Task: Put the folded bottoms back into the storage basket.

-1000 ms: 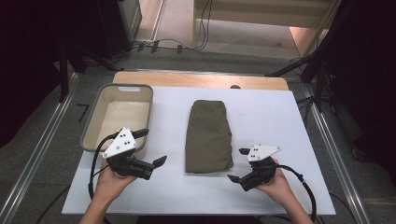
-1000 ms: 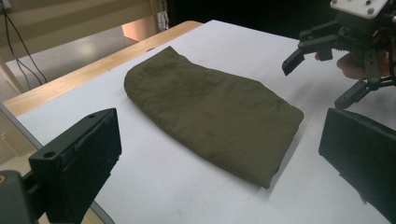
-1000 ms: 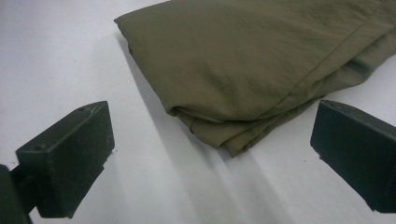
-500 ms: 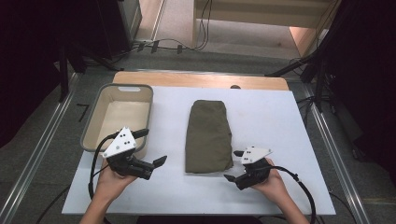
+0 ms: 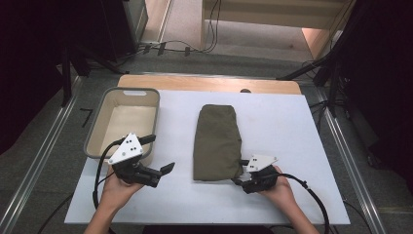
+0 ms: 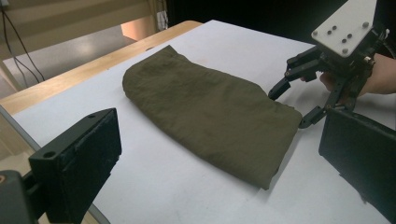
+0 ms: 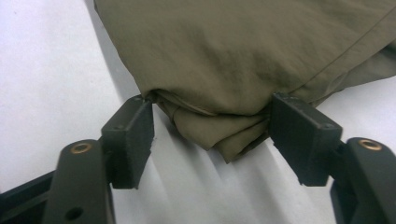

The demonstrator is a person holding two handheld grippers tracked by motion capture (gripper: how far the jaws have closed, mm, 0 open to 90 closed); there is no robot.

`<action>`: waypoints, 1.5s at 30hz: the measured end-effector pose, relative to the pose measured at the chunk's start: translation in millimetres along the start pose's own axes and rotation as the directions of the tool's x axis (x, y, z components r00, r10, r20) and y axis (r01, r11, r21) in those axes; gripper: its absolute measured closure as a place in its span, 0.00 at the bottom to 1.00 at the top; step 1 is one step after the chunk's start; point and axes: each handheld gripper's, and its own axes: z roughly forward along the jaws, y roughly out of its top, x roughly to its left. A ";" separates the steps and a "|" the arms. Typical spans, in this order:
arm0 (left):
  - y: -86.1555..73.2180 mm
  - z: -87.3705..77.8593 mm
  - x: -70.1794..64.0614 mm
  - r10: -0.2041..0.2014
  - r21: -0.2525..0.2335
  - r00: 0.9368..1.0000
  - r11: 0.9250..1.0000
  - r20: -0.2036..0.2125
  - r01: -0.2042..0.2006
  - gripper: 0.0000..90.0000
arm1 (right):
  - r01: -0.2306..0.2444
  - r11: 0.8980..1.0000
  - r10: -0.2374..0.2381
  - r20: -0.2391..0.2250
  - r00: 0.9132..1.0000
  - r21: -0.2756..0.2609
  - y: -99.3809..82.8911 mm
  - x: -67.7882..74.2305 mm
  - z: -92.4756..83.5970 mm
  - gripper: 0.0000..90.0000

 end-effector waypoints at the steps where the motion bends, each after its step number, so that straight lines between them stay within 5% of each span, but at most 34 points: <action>1: -0.1 0.0 0.1 -0.003 -0.001 1.000 1.000 0.000 0.003 0.00 | 0.001 1.000 -0.001 -0.002 1.000 0.005 -0.2 0.2 1.2 0.36; 17: 1.1 4.0 -2.1 0.000 0.003 1.000 1.000 0.007 0.000 0.00 | -0.041 0.999 0.042 -0.031 0.999 0.009 -1.0 -7.5 2.0 0.68; 24: 4.6 7.4 -5.6 0.008 0.005 1.000 1.000 0.011 -0.008 0.00 | -0.009 0.999 0.010 -0.025 1.000 0.039 -0.7 -8.0 -1.1 0.88; 45: 17.7 28.9 -15.6 0.011 0.018 0.999 1.000 0.037 -0.012 0.00 | -0.011 0.999 0.012 -0.025 1.000 0.036 -0.2 -8.3 -2.0 0.93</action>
